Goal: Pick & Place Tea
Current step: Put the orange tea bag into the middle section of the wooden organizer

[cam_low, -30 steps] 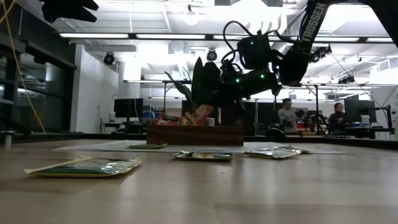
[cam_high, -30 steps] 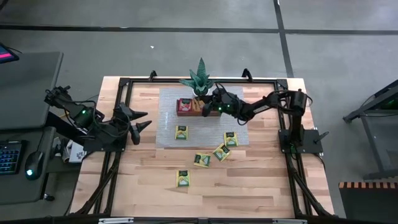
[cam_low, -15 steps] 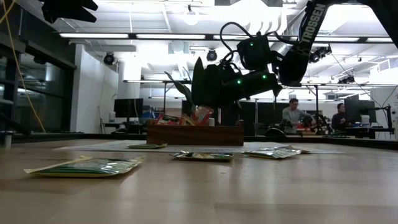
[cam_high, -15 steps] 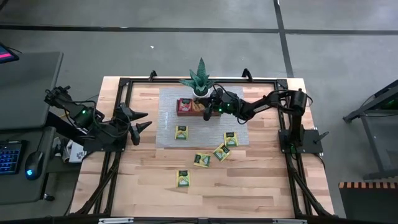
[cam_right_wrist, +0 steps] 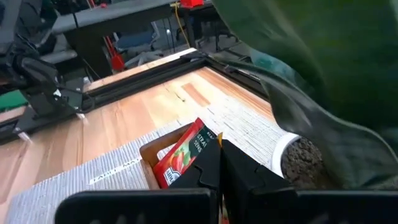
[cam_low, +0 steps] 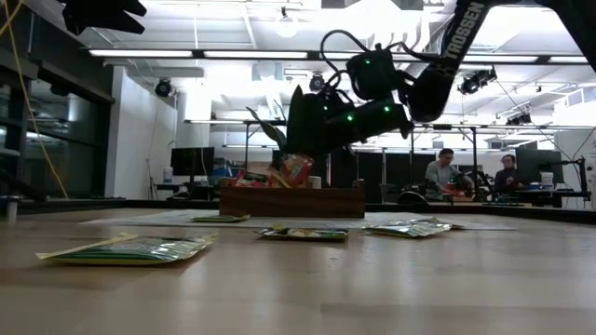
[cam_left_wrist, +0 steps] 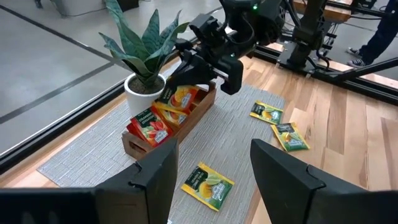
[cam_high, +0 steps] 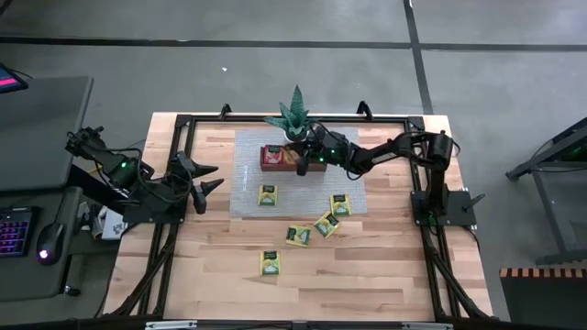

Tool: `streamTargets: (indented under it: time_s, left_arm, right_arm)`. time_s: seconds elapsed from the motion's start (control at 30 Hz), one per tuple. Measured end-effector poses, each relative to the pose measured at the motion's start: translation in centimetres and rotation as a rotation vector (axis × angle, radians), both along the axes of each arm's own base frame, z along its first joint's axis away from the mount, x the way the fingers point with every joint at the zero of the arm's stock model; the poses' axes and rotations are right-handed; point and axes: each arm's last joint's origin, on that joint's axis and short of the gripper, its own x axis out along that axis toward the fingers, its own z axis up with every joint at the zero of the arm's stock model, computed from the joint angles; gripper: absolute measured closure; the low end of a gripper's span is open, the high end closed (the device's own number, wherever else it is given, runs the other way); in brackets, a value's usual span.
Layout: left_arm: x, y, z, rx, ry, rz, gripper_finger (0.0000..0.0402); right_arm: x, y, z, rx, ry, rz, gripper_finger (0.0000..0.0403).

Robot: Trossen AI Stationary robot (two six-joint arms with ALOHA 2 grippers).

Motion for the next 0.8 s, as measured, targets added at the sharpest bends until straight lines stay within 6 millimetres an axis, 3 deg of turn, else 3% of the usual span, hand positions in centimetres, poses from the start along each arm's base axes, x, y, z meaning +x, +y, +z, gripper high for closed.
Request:
streamTargets:
  time_s: [0.8]
  left_arm:
    - [0.0, 0.0, 0.0, -0.011, 0.006, -0.016, 0.0204]
  right_arm:
    - [0.6, -0.3, -0.7, 0.058, 0.089, -0.017, 0.0402]
